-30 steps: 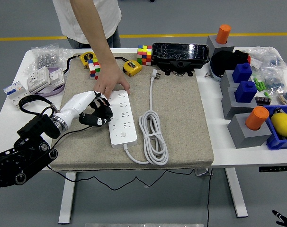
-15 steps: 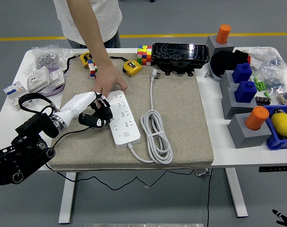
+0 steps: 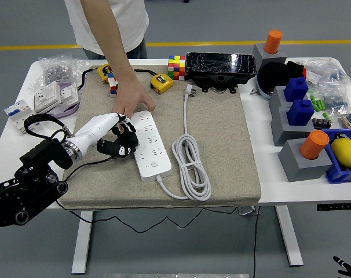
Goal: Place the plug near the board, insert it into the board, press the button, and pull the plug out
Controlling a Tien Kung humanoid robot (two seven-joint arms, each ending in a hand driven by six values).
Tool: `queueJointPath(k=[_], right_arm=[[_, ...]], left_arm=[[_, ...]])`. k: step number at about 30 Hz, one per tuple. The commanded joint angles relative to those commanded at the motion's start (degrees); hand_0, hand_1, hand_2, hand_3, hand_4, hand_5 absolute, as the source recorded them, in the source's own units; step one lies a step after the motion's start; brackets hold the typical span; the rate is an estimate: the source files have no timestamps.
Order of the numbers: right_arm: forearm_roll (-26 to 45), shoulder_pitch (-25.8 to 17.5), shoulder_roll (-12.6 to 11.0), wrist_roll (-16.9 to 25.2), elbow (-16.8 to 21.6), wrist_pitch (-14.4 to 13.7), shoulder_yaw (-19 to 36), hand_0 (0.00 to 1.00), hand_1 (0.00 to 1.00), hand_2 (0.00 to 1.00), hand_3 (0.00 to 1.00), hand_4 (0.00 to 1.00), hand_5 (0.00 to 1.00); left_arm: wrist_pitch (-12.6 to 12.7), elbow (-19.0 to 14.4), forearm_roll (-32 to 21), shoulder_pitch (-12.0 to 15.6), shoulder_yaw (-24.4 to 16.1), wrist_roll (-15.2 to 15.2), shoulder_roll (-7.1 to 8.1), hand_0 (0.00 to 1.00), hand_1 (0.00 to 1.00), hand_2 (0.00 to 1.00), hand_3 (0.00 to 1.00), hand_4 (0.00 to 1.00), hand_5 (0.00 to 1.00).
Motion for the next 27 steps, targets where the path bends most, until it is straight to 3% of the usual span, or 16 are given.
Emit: queueJointPath(k=[15, 16, 21, 22, 27], right_arm=[[0.1, 0.0, 0.0, 0.0, -0.1, 0.0, -0.1, 0.582, 0.672, 0.685, 0.618, 0.980, 0.523], [0.1, 0.0, 0.0, 0.0, -0.1, 0.0, -0.1, 0.582, 0.672, 0.685, 0.618, 0.980, 0.523], [0.1, 0.0, 0.0, 0.0, 0.0, 0.0, -0.2, 0.582, 0.672, 0.685, 0.618, 0.980, 0.523], [0.1, 0.0, 0.0, 0.0, 0.0, 0.0, -0.2, 0.582, 0.672, 0.685, 0.618, 0.980, 0.523], [0.1, 0.0, 0.0, 0.0, 0.0, 0.0, -0.3, 0.582, 0.672, 0.685, 0.618, 0.980, 0.523]], left_arm=[[-0.4, 0.2, 0.9, 0.0, 0.1, 0.5, 0.22, 0.485, 0.425, 0.492, 0.551, 0.663, 0.002], [-0.5, 0.2, 0.6, 0.0, 0.1, 0.3, 0.19, 0.568, 0.534, 0.568, 0.570, 0.751, 0.002], [-0.7, 0.3, -0.9, 0.0, 0.0, -0.2, 0.15, 0.568, 0.534, 0.568, 0.570, 0.751, 0.002], [-0.7, 0.3, -1.1, 0.0, -0.1, -0.3, 0.14, 0.670, 0.729, 0.740, 0.733, 0.998, 0.121], [-0.6, 0.2, -1.7, 0.2, -0.3, -0.4, 0.09, 0.670, 0.729, 0.740, 0.733, 0.998, 0.121]])
